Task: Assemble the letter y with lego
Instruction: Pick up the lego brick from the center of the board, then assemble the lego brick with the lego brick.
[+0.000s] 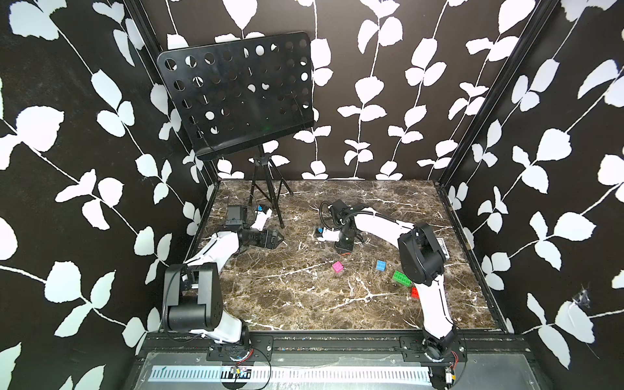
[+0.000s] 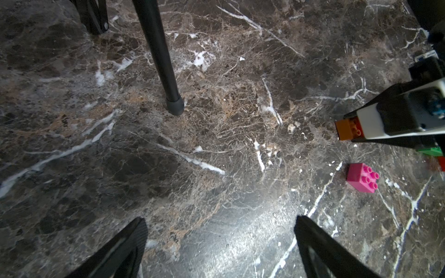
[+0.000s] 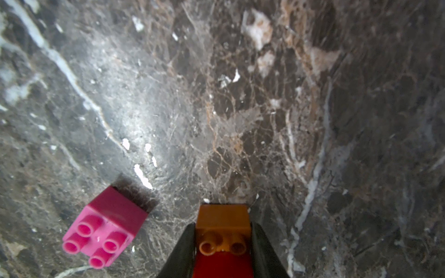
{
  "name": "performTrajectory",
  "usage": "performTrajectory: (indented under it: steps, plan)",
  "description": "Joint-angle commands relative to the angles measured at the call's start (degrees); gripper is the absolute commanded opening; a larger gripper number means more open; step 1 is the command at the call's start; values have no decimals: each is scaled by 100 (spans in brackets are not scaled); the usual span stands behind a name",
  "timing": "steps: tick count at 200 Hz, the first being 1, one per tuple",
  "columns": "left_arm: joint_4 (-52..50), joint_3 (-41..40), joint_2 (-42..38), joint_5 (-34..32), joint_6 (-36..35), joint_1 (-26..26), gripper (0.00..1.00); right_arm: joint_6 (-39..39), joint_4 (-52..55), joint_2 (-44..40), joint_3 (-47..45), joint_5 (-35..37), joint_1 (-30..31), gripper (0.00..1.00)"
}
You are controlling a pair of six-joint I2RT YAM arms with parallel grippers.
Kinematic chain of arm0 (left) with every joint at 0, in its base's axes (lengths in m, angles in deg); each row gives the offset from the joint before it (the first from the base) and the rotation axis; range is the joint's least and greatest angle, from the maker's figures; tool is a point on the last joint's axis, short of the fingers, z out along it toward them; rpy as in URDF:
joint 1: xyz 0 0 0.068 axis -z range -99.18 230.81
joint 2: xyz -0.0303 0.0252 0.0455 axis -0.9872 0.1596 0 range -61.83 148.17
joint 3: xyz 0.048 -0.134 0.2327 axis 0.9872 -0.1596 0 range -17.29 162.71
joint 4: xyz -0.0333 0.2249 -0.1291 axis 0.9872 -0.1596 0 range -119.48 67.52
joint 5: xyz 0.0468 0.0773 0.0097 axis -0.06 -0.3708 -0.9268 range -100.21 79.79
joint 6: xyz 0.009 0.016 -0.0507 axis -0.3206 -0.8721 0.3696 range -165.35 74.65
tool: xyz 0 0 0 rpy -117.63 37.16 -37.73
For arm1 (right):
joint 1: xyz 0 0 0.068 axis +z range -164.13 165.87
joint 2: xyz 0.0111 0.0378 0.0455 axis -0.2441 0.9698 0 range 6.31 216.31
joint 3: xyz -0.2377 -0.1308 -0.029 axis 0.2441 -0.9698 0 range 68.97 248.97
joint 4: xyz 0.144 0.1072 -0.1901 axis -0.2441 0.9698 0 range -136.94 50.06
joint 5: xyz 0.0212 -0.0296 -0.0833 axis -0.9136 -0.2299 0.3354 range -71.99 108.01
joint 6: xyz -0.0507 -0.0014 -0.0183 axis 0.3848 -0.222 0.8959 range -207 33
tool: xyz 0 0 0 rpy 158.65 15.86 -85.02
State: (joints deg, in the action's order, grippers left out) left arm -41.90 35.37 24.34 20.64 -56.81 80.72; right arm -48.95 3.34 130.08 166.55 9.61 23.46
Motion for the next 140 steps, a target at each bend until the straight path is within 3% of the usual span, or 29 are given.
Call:
performTrajectory:
  steps: [1, 88, 140]
  plan:
    - [-68, -30, -83, 79, -66, -21, 98, 339, 231, -229, 0, -29, 64, 24]
    - [-10, -64, -109, 130, -24, -19, 98, 2382, -54, -1462, -1377, -133, 463, 22]
    - [16, -96, -151, 139, -14, -25, 97, 2801, -217, -1362, -1411, -75, 713, 22]
